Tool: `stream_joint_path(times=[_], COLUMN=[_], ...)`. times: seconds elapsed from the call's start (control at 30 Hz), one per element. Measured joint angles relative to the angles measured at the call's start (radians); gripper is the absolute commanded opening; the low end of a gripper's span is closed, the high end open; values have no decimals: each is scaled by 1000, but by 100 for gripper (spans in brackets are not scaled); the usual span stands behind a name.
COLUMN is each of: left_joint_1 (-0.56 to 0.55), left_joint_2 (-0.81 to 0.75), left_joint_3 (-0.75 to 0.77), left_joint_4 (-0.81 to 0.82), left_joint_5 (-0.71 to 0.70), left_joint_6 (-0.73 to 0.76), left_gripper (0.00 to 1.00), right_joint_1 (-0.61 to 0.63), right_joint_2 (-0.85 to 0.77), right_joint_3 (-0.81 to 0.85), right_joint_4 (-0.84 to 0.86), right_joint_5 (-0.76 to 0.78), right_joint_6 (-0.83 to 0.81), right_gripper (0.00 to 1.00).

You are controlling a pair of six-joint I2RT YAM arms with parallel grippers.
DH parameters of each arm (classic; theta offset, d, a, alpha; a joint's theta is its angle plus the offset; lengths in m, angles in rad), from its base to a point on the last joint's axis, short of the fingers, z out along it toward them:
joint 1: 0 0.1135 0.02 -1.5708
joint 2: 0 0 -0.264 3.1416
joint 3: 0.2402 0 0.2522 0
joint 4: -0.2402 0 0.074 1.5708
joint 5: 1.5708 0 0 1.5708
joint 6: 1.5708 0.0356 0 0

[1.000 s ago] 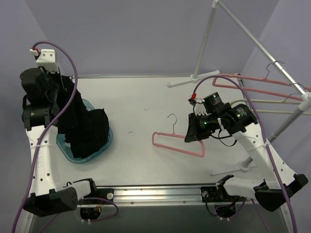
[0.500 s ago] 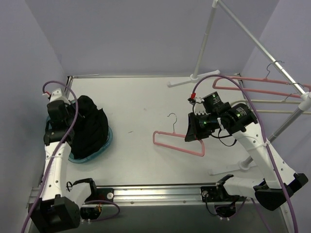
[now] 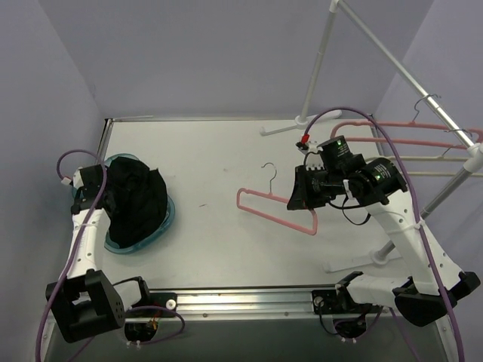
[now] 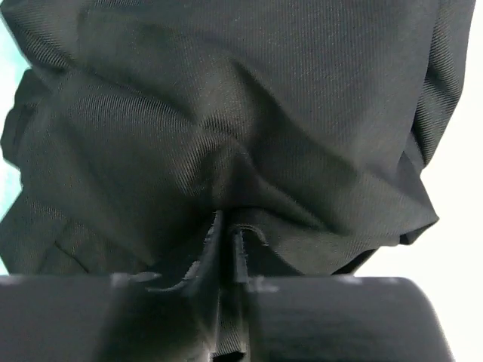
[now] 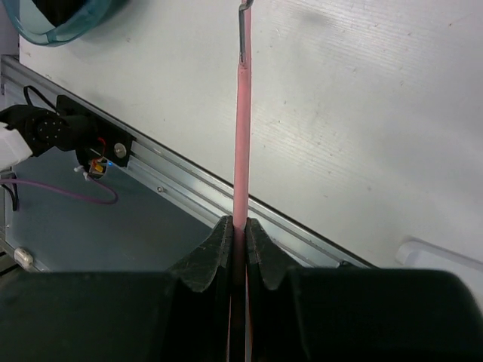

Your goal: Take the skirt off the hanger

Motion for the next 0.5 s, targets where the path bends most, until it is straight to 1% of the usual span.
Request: stream_joint_path(times=[0.07,0.17,0.2,0.27,0.33,0.37,0.43,0.47,0.5], left_joint_1=[0,0,0,0,1,1,1,1,1], left_joint_2=[-13,-51,-61,-65,-63,-58,-53,-50,-49], left_joint_3=[0,2,9,43,96,134,227,276,319], left_joint_4=[-14,-45,-58,-91,-117,-136,-156,-164,-167], left_joint_5=[-9,-42,-53,-71,-84,-90,-99,-101,-101], left_joint_6=[-25,-44,-47,-46,-34,-27,-11,-7,-7], left_gripper=[24,30,34,38,57,63,73,74,80], right_joint_1=[-3,-3,-3,-3,-3,-3,-3,-3,-3], right_joint_2=[3,17,20,21,21,21,21,22,22], right_joint_3=[13,53,63,76,85,88,93,95,97], right_joint_4=[7,12,16,22,22,23,22,23,23], right_joint_5=[1,6,8,12,15,16,16,16,16], right_joint_6=[4,11,12,15,15,16,18,19,19], right_gripper=[0,0,0,0,0,0,0,0,0])
